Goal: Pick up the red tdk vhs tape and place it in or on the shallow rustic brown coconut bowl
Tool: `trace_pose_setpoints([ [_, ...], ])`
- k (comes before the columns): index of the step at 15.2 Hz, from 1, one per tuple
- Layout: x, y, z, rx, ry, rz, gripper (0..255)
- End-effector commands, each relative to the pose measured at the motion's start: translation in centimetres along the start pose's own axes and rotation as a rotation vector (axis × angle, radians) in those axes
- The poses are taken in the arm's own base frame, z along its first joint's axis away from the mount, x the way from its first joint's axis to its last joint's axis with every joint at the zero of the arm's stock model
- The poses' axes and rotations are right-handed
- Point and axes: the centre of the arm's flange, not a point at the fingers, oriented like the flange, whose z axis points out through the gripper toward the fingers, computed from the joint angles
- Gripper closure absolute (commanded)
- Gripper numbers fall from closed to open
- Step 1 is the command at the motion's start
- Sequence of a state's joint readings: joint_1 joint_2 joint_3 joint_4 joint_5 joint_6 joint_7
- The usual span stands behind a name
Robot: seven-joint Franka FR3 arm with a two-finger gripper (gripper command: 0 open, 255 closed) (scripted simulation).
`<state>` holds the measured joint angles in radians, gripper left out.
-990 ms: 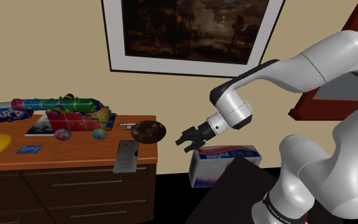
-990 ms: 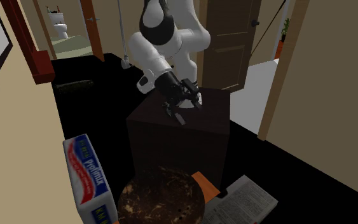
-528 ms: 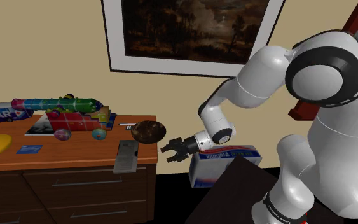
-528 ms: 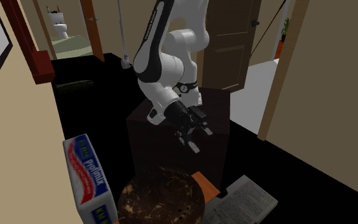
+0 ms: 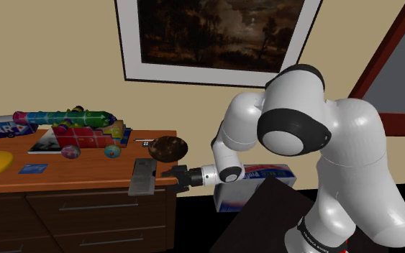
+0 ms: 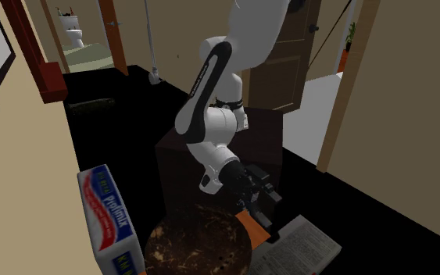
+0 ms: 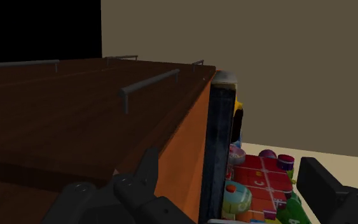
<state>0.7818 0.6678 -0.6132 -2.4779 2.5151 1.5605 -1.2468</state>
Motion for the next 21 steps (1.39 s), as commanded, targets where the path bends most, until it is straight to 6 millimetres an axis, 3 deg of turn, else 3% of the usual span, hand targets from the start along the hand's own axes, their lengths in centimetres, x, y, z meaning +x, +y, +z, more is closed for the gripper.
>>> trace_pose_setpoints([
  [1, 0.0, 0.6, 1.3, 0.025, 0.009, 0.011, 0],
  [7, 0.1, 0.5, 4.8, 0.025, 0.009, 0.011, 0],
  [15, 0.1, 0.5, 4.8, 0.025, 0.009, 0.011, 0],
  [16, 0.2, 0.6, 4.6, 0.024, 0.009, 0.010, 255],
  [21, 0.2, 1.2, 4.5, 0.024, 0.009, 0.011, 255],
])
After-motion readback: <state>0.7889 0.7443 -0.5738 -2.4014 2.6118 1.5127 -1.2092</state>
